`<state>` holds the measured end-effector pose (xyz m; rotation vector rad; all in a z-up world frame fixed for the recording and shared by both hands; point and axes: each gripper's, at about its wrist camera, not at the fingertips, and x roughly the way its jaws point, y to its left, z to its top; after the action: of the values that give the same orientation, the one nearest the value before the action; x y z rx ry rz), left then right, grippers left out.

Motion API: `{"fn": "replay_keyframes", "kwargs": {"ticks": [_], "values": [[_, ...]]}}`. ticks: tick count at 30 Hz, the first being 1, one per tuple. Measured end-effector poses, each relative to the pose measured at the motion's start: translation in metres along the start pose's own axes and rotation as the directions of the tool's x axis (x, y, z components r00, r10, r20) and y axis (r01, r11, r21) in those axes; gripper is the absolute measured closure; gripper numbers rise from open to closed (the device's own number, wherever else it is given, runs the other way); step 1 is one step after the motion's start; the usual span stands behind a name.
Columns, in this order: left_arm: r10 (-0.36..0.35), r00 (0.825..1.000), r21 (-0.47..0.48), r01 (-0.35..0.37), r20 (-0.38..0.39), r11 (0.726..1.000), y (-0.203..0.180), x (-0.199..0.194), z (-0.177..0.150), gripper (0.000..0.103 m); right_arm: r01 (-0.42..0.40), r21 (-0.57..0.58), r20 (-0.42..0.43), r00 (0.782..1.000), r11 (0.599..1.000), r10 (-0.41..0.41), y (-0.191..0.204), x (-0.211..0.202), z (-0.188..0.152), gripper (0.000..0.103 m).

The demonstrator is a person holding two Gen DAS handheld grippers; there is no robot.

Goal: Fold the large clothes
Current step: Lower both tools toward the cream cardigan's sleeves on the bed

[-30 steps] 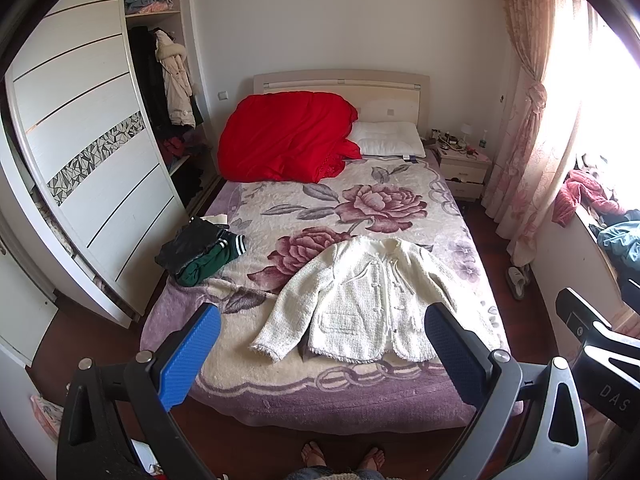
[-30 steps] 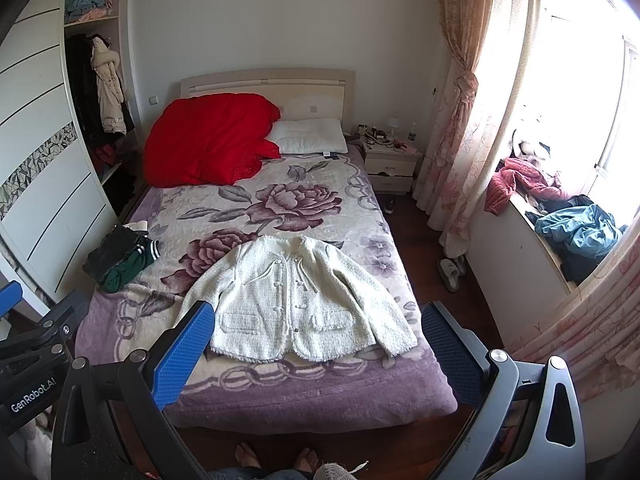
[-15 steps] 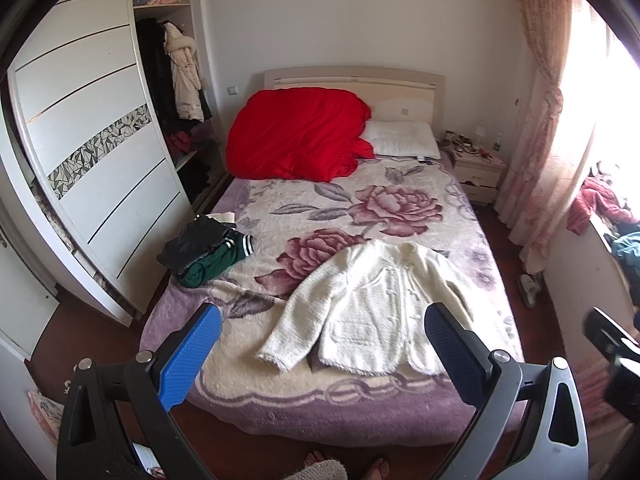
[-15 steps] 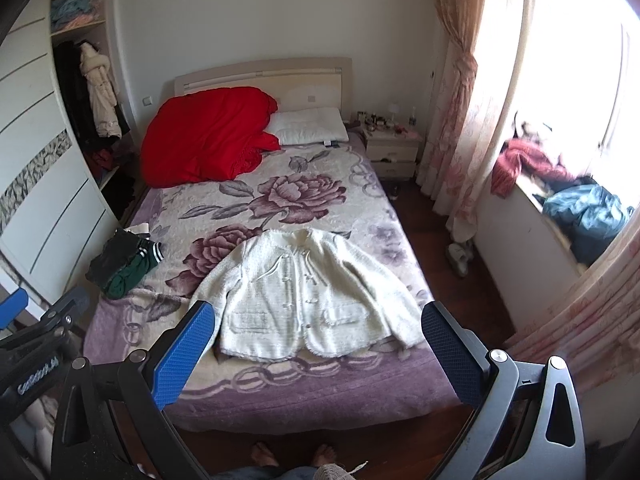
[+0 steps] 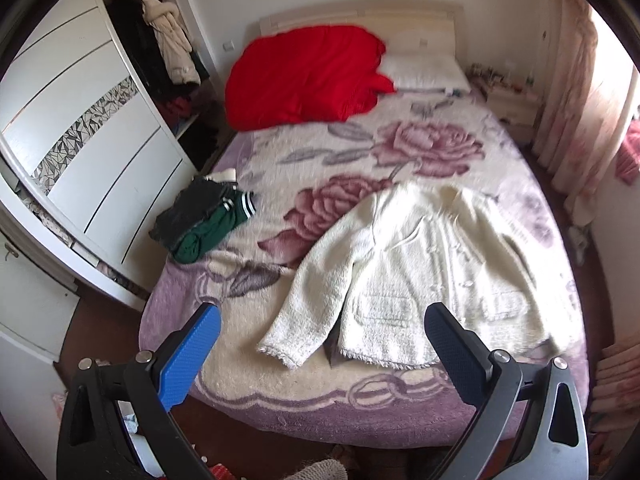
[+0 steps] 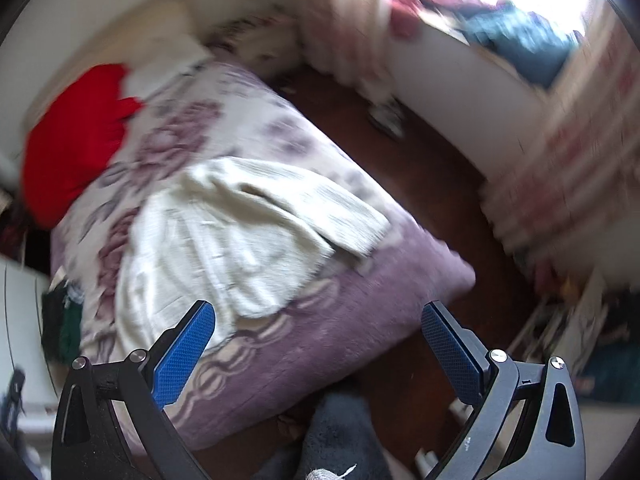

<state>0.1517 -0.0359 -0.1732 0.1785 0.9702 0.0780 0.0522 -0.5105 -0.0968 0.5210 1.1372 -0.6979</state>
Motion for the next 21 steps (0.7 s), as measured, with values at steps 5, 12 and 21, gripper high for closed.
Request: {"fn": "replay_keyframes", "kwargs": {"ticks": [5,12,21], "values": [[0.059,0.995,0.014,-0.058,-0.079,0.998,-0.057,0.072,0.008,0.0,0.006,0.155,-0.129,0.992,0.988,0.014,-0.079,0.139,0.044,0.0],[0.113,0.97,0.05,-0.104,-0.213,0.993,-0.126,0.18,-0.004,0.0,0.036,0.284,-0.3,0.953,0.958,0.053,-0.151,0.361,0.093,0.0],[0.104,0.949,0.139,-0.065,-0.297,0.988,-0.228,0.291,-0.017,0.0,-0.037,0.437,-0.421,0.874,0.898,0.241,-0.159,0.571,0.085,0.065]]}}
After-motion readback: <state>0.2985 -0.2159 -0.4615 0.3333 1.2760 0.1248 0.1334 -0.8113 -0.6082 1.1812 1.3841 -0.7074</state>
